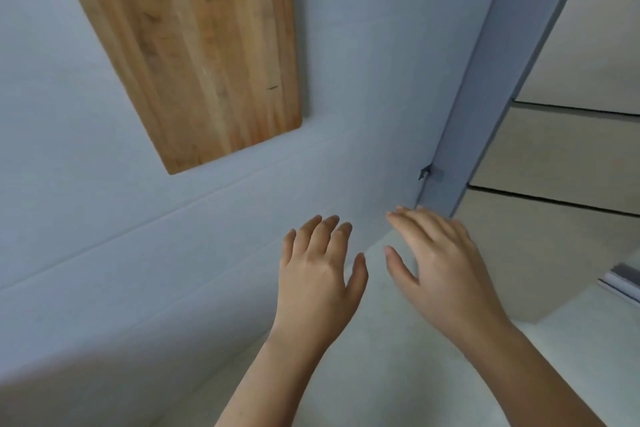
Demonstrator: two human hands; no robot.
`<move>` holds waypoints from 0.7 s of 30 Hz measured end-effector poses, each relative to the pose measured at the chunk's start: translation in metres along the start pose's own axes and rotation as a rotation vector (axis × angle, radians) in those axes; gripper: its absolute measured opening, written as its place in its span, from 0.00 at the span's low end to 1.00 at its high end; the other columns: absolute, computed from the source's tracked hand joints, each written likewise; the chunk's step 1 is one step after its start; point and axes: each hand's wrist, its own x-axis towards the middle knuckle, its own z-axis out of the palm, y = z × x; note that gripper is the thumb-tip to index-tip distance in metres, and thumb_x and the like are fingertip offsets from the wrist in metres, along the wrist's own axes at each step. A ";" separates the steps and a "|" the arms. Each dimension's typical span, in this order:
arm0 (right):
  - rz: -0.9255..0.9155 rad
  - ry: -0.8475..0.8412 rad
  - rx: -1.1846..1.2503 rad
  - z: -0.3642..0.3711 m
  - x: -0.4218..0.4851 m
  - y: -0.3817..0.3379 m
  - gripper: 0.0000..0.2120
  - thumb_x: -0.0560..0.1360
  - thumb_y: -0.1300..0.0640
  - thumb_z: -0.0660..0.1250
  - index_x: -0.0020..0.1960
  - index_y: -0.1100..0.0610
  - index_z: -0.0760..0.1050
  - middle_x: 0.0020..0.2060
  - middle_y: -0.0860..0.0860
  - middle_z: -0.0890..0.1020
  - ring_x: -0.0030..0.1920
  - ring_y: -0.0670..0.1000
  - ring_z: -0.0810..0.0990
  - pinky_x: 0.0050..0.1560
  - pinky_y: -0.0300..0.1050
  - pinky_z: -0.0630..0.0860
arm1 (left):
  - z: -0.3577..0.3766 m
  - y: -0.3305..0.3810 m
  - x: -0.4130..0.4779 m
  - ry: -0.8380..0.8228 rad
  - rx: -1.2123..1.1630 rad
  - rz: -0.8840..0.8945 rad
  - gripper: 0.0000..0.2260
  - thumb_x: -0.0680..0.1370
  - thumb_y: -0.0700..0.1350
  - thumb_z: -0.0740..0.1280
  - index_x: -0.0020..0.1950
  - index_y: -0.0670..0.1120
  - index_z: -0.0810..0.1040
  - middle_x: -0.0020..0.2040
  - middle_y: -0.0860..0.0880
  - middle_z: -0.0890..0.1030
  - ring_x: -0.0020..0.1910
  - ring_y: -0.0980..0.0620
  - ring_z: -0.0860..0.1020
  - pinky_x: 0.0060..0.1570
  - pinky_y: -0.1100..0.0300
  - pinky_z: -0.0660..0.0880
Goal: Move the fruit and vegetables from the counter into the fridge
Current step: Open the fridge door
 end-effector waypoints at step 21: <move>0.090 0.252 -0.273 -0.017 0.144 0.298 0.20 0.71 0.52 0.55 0.52 0.62 0.78 0.50 0.57 0.83 0.50 0.59 0.81 0.50 0.57 0.75 | 0.209 0.138 0.242 -0.014 -0.186 0.266 0.19 0.73 0.52 0.58 0.54 0.43 0.80 0.53 0.46 0.81 0.53 0.45 0.79 0.54 0.49 0.73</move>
